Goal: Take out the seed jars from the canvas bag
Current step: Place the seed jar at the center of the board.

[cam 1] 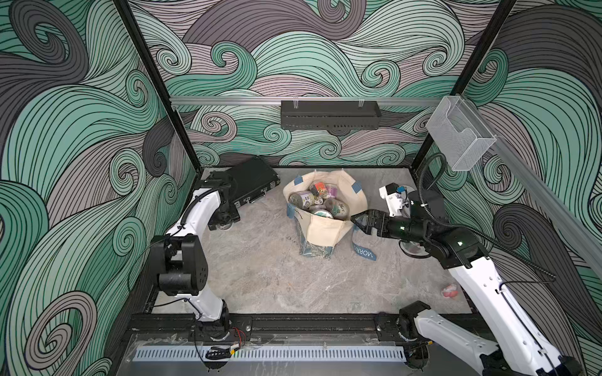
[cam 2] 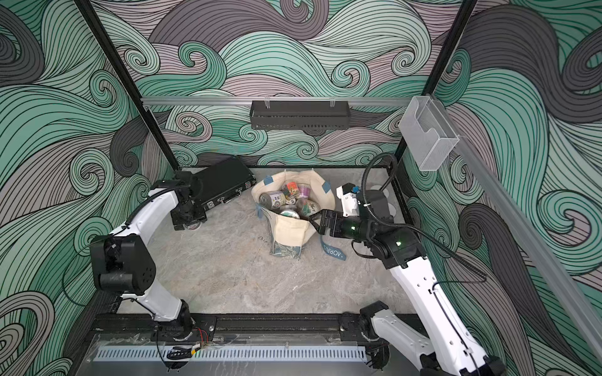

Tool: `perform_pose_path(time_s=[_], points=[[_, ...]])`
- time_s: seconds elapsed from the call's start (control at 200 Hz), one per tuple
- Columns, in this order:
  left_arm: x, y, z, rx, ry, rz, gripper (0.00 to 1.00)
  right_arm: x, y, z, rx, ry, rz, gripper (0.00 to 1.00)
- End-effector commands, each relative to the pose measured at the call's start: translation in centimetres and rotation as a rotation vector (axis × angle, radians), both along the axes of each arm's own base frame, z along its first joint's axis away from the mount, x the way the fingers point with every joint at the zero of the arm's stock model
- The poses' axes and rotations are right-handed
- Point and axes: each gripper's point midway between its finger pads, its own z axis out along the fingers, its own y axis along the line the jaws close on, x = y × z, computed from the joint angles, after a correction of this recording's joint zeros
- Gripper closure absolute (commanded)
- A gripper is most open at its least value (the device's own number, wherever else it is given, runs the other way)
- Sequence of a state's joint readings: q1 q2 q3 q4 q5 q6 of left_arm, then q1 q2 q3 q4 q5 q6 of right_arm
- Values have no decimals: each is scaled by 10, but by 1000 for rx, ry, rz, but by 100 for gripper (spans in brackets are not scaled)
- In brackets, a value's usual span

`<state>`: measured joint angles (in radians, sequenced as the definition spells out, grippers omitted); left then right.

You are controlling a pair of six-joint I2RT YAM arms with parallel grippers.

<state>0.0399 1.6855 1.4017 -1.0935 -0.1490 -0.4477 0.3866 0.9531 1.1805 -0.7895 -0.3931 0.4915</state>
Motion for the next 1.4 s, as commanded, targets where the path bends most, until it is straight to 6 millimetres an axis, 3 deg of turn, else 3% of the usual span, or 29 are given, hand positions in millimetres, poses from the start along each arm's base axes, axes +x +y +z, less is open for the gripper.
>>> perform_pose_path(time_s=[0.0,0.325,0.675,0.816,0.926,0.976,1.116,1.281,1.396], points=[[-8,4,-10,-59,88,14,45,-1,-1,-4,-26,-2,20,1],[-3,19,-43,-131,151,62,44,1,1,-10,-32,17,32,1],[-1,28,-68,-205,185,99,36,4,5,-9,-26,28,43,1],[1,28,-68,-229,179,102,25,5,6,-6,-26,30,45,1],[3,29,-57,-221,153,94,13,6,6,-6,-29,33,47,1],[3,31,-50,-213,134,97,2,7,7,-6,-30,35,48,1],[6,33,-21,-195,56,98,1,11,8,-5,-31,41,50,1],[14,26,40,-192,-144,66,1,18,11,-2,-46,40,60,1],[31,0,89,-262,-364,-22,1,29,17,-2,-55,49,70,2]])
